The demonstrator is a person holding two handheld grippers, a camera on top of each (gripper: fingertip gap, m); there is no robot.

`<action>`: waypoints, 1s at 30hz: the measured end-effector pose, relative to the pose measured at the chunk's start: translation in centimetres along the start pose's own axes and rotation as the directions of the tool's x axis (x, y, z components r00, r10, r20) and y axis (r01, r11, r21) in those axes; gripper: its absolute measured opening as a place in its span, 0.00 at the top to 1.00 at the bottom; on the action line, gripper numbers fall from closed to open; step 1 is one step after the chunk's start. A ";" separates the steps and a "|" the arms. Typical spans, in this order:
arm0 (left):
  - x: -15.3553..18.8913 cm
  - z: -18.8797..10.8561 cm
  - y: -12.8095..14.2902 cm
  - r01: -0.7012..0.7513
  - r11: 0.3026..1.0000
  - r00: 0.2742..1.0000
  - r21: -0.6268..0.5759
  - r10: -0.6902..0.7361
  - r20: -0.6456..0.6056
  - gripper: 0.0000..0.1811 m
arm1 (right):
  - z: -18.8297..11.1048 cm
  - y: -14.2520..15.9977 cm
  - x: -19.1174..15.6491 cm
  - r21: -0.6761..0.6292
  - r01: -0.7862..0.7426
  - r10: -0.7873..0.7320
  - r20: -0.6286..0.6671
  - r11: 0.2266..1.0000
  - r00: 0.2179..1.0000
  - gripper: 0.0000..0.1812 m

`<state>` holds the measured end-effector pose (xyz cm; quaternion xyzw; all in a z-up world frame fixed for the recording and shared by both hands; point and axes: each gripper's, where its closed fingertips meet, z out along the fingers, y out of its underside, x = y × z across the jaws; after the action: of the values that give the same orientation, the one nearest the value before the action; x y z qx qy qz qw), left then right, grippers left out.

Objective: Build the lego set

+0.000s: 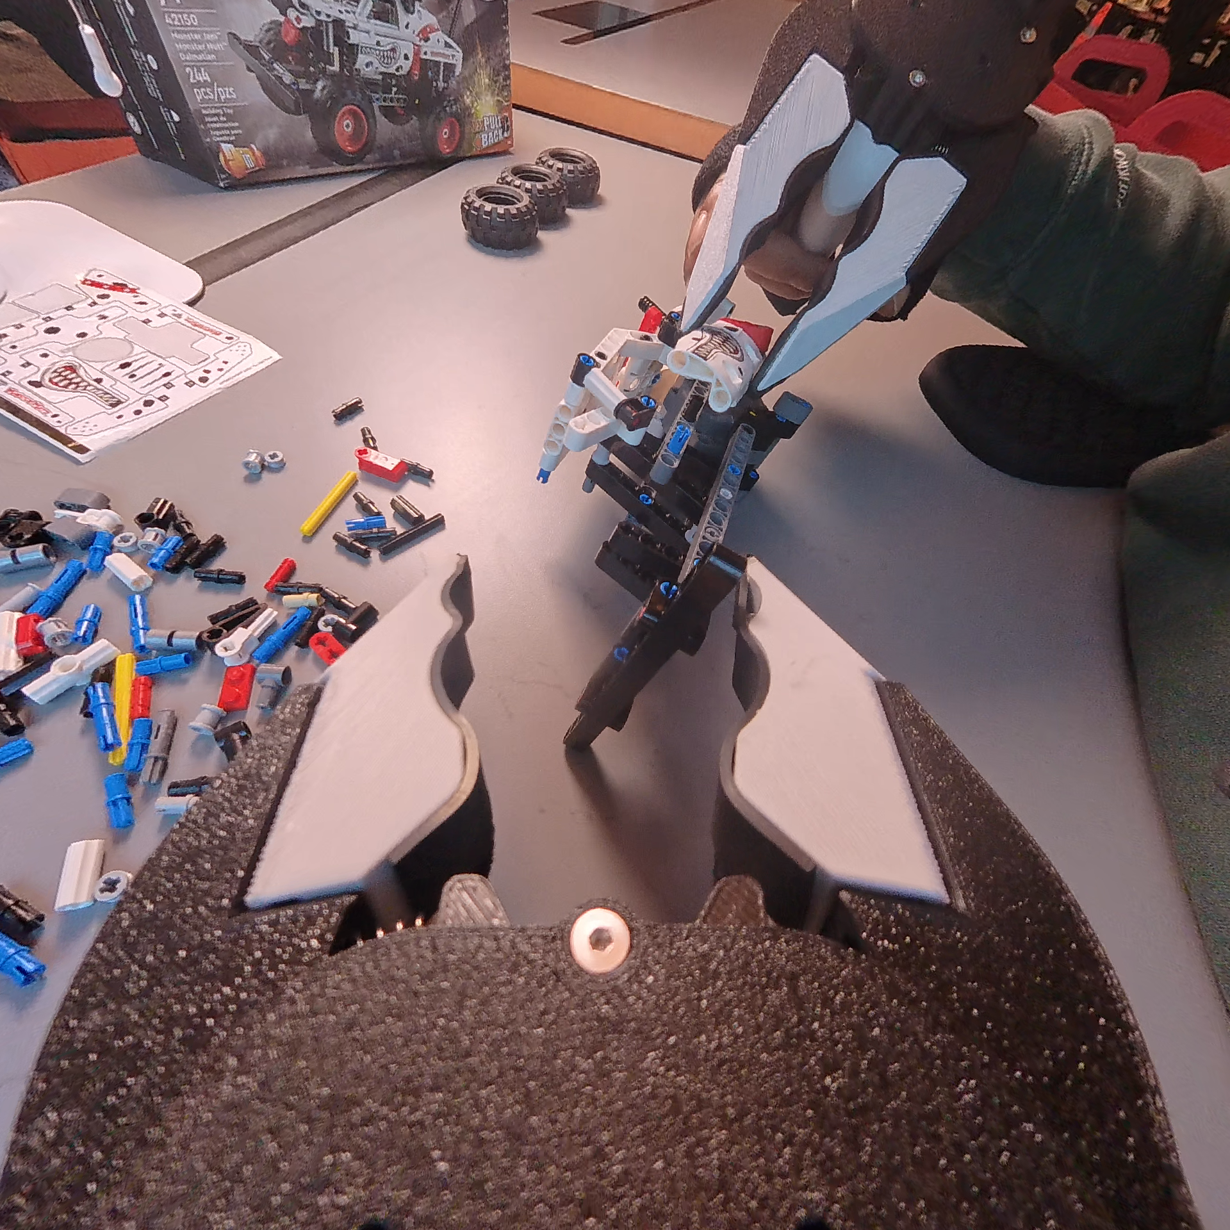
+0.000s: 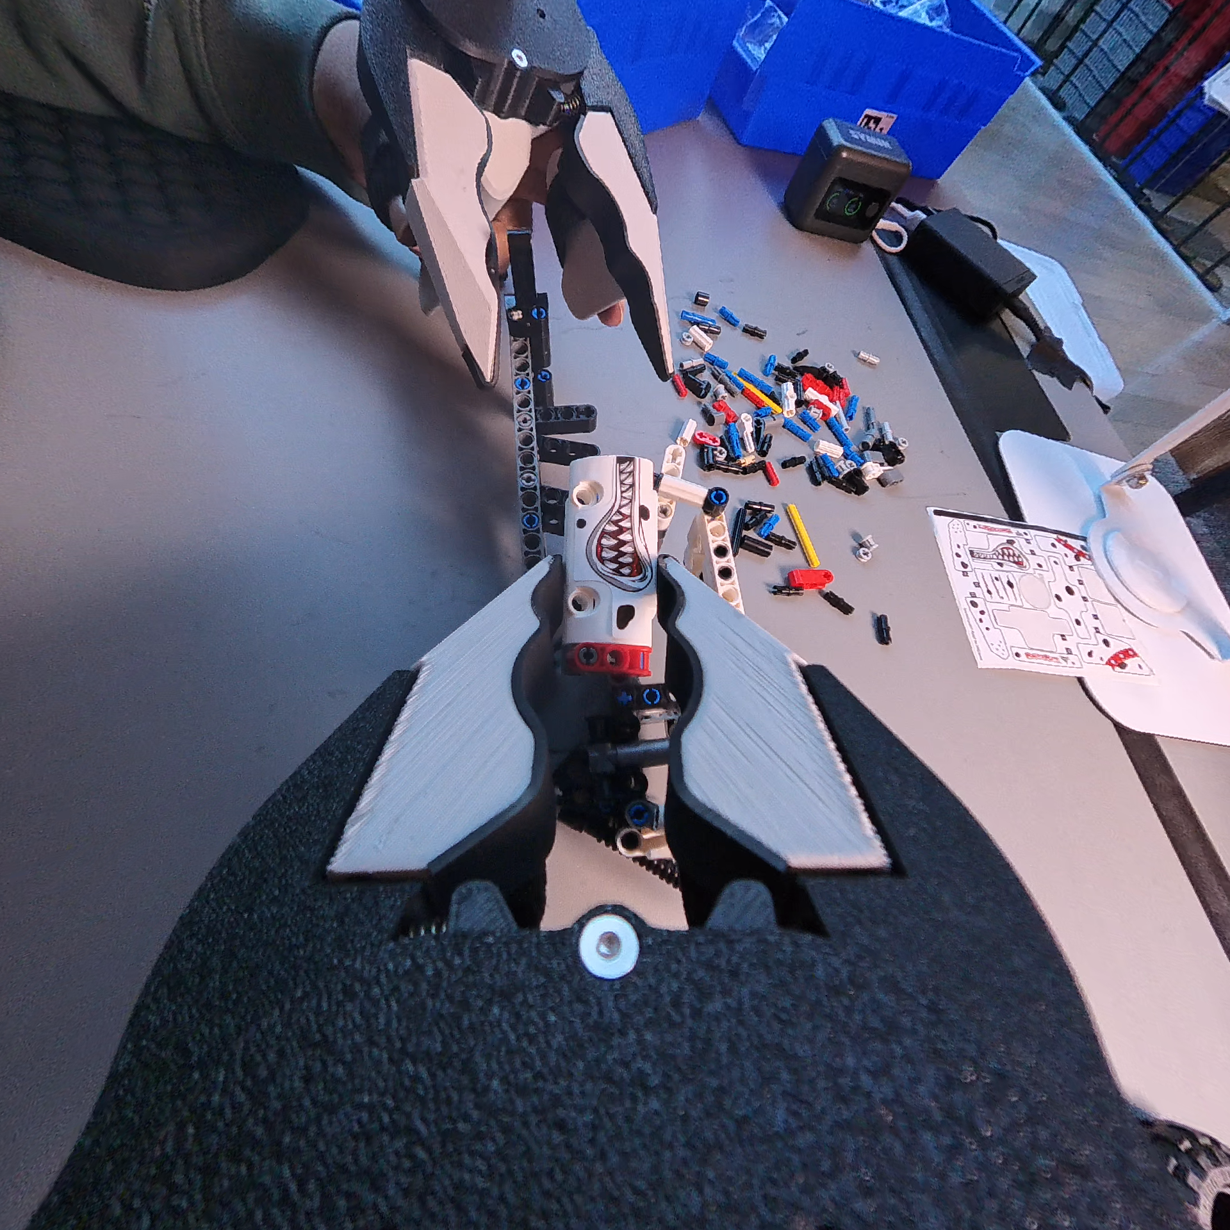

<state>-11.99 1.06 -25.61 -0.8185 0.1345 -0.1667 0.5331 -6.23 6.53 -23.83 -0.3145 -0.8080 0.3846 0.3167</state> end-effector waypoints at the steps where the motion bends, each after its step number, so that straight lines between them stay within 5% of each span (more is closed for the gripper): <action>1: 0.0 0.0 0.0 -0.001 1.000 1.000 0.001 0.001 0.001 0.57 | 0.0 0.0 0.0 0.001 0.001 -0.001 0.001 1.000 1.000 0.85; 30: 0.7 -0.2 -0.7 0.010 0.999 0.999 0.035 -0.009 -0.032 0.60 | 1.0 0.2 -0.5 -0.077 0.068 -0.067 0.011 0.995 0.998 0.85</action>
<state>-11.44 0.87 -24.80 -0.8068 0.1361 -0.1848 0.5444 -6.60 5.85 -24.62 -0.2975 -0.8337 0.3435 0.3138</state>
